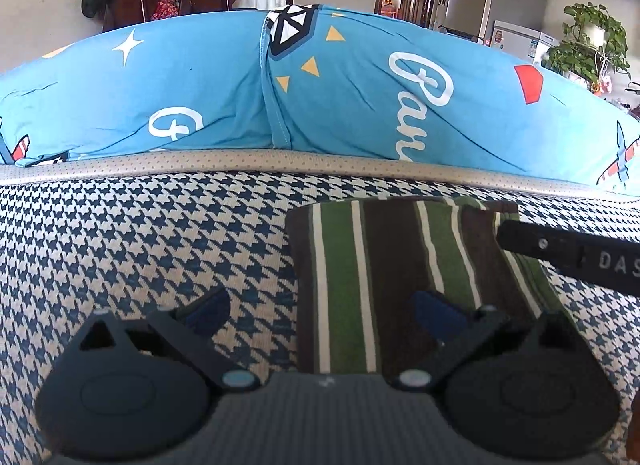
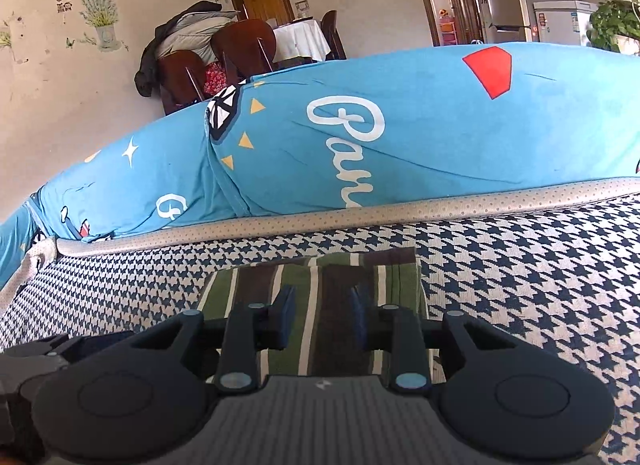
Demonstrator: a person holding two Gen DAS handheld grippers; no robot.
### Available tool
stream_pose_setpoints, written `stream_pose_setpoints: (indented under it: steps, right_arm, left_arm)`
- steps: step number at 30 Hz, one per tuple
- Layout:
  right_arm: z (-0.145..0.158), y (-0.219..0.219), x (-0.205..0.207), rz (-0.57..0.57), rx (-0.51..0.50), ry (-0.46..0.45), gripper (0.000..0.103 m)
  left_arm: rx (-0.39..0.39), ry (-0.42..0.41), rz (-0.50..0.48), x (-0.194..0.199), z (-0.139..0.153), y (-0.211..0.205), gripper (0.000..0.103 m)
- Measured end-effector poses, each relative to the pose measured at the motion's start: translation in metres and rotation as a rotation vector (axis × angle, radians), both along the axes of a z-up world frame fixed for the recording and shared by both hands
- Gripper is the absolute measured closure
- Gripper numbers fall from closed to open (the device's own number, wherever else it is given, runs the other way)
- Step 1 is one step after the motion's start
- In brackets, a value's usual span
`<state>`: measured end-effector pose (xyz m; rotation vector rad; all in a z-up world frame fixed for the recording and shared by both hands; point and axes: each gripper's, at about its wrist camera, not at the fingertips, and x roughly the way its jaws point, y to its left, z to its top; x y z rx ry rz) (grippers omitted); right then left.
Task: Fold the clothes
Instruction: 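Open both grippers and pull them back from the folded shirt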
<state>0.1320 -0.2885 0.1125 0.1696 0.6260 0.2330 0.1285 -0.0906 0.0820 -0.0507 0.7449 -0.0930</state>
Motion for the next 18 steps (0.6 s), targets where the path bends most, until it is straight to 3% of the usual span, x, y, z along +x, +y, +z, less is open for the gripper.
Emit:
stream_pose_setpoints:
  steps: [12,18]
  right_arm:
    - [-0.002,-0.033,-0.052,-0.097,-0.049,0.111,0.070]
    - [-0.010,-0.031,-0.065,-0.086,-0.081,0.176,0.069]
  left_arm:
    - [-0.005,0.011,-0.004,-0.036,0.004,0.018,0.000]
    - [0.000,0.048,-0.002,-0.051,-0.003,0.021,0.000]
